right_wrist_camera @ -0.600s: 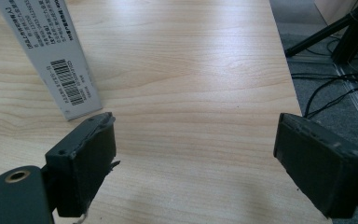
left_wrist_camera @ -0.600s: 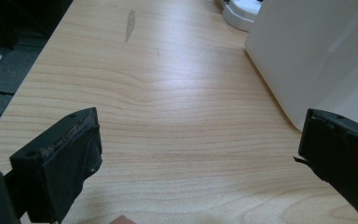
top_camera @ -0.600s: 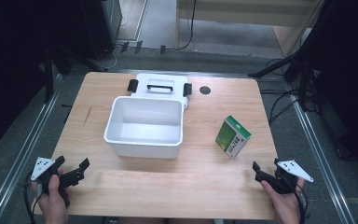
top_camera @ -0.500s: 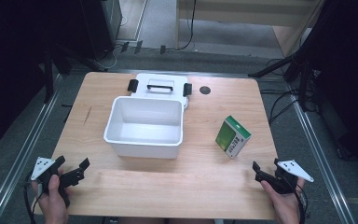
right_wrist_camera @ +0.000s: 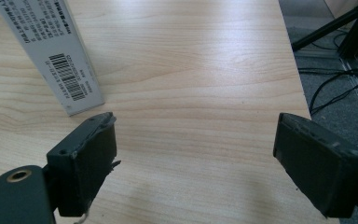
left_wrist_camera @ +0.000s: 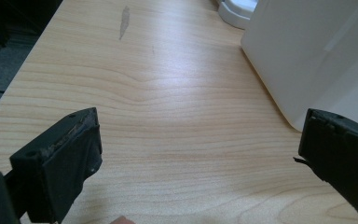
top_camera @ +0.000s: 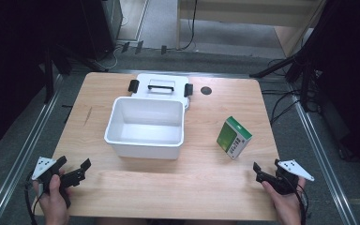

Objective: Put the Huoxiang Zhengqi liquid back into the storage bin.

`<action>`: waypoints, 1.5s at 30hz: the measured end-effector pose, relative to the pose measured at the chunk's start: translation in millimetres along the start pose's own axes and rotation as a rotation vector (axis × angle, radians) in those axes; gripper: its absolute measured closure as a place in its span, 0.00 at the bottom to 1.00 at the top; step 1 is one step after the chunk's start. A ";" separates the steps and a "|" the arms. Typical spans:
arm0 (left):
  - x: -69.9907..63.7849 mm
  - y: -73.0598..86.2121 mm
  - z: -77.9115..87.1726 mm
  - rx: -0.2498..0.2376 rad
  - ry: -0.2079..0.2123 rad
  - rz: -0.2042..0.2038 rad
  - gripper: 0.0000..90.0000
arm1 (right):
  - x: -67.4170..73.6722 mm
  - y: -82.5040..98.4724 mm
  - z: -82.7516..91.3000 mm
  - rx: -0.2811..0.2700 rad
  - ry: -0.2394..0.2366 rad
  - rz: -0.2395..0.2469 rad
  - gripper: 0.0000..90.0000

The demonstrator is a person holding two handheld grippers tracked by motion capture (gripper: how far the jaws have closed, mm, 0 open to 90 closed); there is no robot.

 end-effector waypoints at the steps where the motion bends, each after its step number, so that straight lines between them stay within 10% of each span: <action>1: 0.1 0.1 0.2 0.000 0.002 0.004 0.00 | -0.3 0.1 -0.3 0.003 0.004 -0.004 0.15; 14: 1.1 0.3 4.2 -0.021 0.003 0.024 0.00 | -3.2 0.8 1.2 0.033 -0.011 -0.064 0.19; 25: -0.2 1.1 4.2 -0.014 0.011 0.016 0.00 | 10.1 -18.0 15.1 0.130 -0.073 0.070 0.28; 45: -0.1 1.9 2.9 -0.001 0.020 0.023 0.00 | 43.9 -49.2 31.1 0.498 -0.101 0.326 0.25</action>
Point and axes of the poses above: each handheld gripper's, and its own axes: z roughly backward along the jaws, y roughly out of its underside, x roughly to its left, the point moved 9 cm from there along -z, roughly forward along the jaws, and after that the axes turned 12 degrees about y, right-handed, at the moved point
